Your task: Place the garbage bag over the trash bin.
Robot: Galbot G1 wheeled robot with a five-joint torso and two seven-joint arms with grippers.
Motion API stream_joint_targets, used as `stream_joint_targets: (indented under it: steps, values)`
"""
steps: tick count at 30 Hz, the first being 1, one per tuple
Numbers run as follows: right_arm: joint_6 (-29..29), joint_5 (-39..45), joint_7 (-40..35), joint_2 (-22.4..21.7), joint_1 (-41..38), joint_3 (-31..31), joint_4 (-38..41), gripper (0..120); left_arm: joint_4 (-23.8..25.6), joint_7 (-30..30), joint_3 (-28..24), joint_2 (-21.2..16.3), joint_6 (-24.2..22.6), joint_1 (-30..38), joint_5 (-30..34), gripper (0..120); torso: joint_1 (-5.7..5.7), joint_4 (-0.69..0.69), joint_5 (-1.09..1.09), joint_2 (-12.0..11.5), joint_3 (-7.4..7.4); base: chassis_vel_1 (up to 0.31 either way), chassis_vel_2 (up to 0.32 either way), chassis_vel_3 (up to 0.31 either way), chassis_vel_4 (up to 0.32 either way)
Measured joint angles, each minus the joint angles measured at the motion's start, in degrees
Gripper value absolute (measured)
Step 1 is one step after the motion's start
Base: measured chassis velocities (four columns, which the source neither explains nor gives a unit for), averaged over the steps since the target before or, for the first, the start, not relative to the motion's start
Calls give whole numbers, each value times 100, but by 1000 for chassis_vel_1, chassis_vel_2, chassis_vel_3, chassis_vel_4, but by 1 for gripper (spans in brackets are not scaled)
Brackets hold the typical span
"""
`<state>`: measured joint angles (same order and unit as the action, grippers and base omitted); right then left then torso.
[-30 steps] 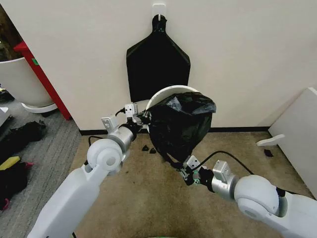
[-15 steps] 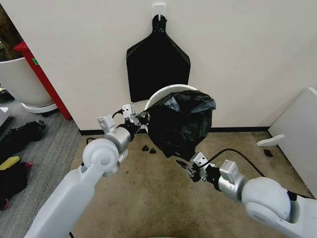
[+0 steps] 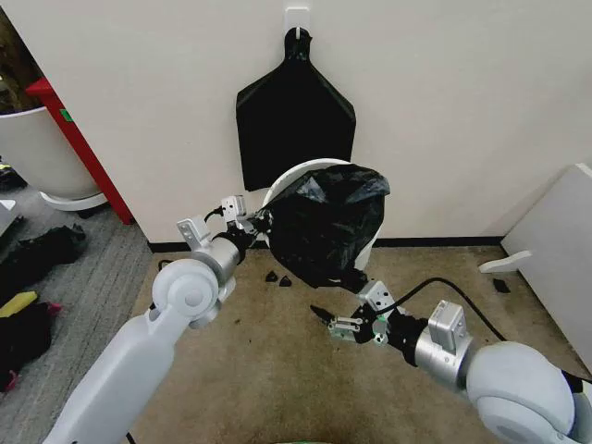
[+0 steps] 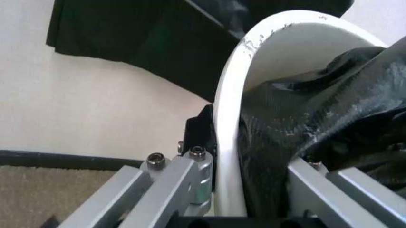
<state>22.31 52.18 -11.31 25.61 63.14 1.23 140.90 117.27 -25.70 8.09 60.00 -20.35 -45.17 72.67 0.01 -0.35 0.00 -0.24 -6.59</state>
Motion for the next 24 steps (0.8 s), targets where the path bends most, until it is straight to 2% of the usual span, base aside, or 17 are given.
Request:
stream_joint_targets:
  steps: [3,7,13,24]
  values:
    - [-325,540,-8,160,39,-12,-114,99,-6,-5,27,-31,1,48,128,4,0,0,1,0,0,0,0,0,0]
    - [-629,944,-68,259,-5,12,-172,100,-19,36,38,-70,1,16,154,4,0,1,1,0,0,0,0,0,0]
    - [-682,1423,-456,315,-37,106,-79,100,-107,62,38,-47,40,12,141,4,0,0,0,0,0,0,0,0,0]
    - [-878,1139,-485,326,376,179,230,100,-377,155,110,-72,89,64,39,4,0,0,0,0,0,0,0,0,0]
